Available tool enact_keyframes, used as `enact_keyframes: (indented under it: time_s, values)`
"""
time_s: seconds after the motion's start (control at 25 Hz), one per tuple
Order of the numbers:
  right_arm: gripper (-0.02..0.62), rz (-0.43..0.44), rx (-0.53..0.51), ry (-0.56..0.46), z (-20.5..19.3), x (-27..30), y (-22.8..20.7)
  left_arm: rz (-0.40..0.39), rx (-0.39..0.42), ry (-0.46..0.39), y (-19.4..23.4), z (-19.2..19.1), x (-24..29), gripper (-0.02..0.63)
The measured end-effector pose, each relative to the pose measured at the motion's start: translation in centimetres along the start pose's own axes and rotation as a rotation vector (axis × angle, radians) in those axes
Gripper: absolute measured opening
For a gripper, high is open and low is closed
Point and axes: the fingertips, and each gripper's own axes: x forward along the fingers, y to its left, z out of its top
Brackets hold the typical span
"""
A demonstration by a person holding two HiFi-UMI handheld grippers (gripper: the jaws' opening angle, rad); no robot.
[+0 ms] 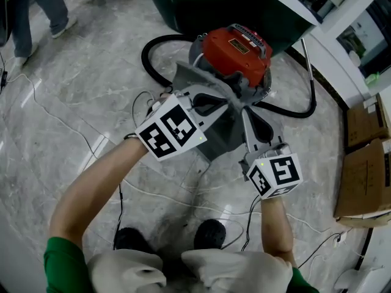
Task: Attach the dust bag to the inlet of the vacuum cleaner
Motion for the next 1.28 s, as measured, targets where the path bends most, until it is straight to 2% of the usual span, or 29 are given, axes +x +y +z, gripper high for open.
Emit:
enact_keyframes:
  time_s: [0.2, 0.48, 0.64, 0.76, 0.88, 1.08, 1.28]
  values:
    - [0.008, -0.007, 0.018, -0.002, -0.8, 0.5, -0.6, 0.033, -0.009, -0.007, 0.7, -1.1, 0.3, 0.003]
    - [0.008, -0.004, 0.05, -0.002, -1.8, 1.0, -2.1, 0.006, -0.091, -0.034, 1.7, -1.1, 1.2, 0.003]
    - [0.008, -0.034, 0.069, -0.009, -1.5, 1.2, -3.0, -0.006, -0.115, -0.034, 2.3, -0.6, 1.6, 0.003]
    - [0.008, -0.052, 0.039, 0.054, -1.8, 0.7, -3.4, -0.002, -0.127, 0.002, 2.3, -0.5, 1.5, 0.004]
    - [0.008, -0.029, 0.054, 0.164, -1.3, -0.9, -4.2, -0.013, -0.182, 0.027, 2.1, 1.3, 0.5, 0.003]
    - [0.008, 0.005, 0.114, 0.288, 2.9, -4.1, -4.6, 0.001, -0.3, 0.096, 2.7, 5.6, -2.7, 0.004]
    - [0.008, 0.072, 0.189, 0.321, 11.8, -5.4, -3.5, 0.043, -0.396, 0.159, 3.2, 12.5, -7.8, 0.003]
